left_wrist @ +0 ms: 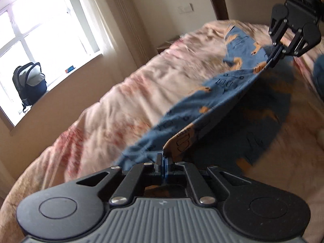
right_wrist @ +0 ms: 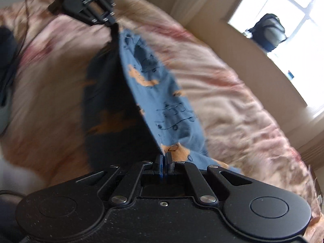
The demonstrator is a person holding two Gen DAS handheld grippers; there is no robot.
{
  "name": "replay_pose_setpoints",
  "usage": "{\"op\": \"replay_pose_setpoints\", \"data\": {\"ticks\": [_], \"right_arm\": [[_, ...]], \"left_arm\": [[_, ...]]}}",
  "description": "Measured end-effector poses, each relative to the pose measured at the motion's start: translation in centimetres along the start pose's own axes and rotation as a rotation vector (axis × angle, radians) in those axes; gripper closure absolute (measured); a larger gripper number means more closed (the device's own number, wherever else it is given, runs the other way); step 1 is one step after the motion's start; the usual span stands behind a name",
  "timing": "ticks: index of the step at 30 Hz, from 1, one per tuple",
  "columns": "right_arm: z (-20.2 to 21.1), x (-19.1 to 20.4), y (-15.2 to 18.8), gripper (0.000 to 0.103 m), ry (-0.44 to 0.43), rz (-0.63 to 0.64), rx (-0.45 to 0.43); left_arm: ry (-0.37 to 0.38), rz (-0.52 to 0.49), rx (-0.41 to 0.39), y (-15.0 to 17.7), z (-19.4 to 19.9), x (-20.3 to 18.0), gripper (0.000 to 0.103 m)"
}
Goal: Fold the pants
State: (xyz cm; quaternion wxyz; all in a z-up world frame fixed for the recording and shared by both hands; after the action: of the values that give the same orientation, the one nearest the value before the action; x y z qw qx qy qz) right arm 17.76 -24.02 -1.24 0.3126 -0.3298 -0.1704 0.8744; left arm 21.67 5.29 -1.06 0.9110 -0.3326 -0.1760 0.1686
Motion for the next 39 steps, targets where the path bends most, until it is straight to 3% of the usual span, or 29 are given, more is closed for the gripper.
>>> {"op": "replay_pose_setpoints", "data": {"ticks": [6,14,18,19,21,23,24,25,27,30,33,36,38,39], "right_arm": [[-1.1,4.1,0.9,0.103,-0.068,0.082,0.073],[-2.0,4.1,1.2,0.103,-0.119,0.091,0.106],[-3.6,4.4,1.7,0.098,-0.152,0.068,0.148],[-3.6,4.5,1.8,0.092,-0.159,0.065,0.152],[-3.3,4.0,1.9,0.084,-0.170,0.039,0.143],[-2.3,2.9,2.1,0.071,-0.143,-0.015,0.116],[-1.6,2.1,2.4,0.055,-0.114,-0.056,0.097],[-0.7,1.1,2.9,0.038,-0.081,-0.109,0.074],[1.1,-1.3,4.6,0.022,-0.013,-0.263,0.027],[3.2,-5.2,9.3,0.002,0.102,-0.587,-0.001],[3.8,-7.9,15.5,0.001,0.134,-0.899,0.007],[3.4,-9.1,20.2,0.004,0.125,-1.106,0.001],[2.7,-9.9,22.3,0.012,0.116,-1.190,-0.017],[2.3,-10.3,23.0,0.023,0.118,-1.221,-0.021]], "left_arm": [[-0.010,-0.057,0.077,2.8,-1.1,-2.6,0.102],[-0.016,-0.100,0.135,4.0,-2.2,-3.6,0.102],[-0.029,-0.078,0.189,4.2,-3.5,-4.0,0.092],[-0.041,-0.083,0.192,4.2,-3.5,-4.1,0.087],[-0.051,-0.070,0.197,3.8,-3.0,-4.2,0.066],[-0.045,0.008,0.175,2.9,-2.0,-4.1,0.024],[-0.039,0.064,0.137,2.1,-1.3,-4.1,0.017],[-0.028,0.120,0.084,1.2,-0.8,-4.3,0.003],[0.003,0.212,-0.028,-1.2,-0.7,-5.2,0.000],[0.079,0.295,-0.123,-5.4,-3.5,-7.3,0.000],[0.154,0.273,-0.166,-9.9,-7.5,-10.7,0.000],[0.188,0.139,-0.193,-13.9,-10.5,-14.9,0.000],[0.184,0.041,-0.178,-15.6,-12.3,-17.7,0.015],[0.189,-0.005,-0.160,-16.4,-13.2,-18.8,0.019]]}}
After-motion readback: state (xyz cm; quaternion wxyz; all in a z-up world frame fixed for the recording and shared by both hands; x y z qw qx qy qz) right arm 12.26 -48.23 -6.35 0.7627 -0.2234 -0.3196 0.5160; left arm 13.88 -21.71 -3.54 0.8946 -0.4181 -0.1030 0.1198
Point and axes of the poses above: each gripper's, at about its wrist camera, not at the fingertips, and z roughly against the way its jaws point, x to its left, y to its underside, the point moved 2 cm from there along -z, roughly the way its jaws point, and after that the axes turned 11 degrees about y, right-handed, at the moved point
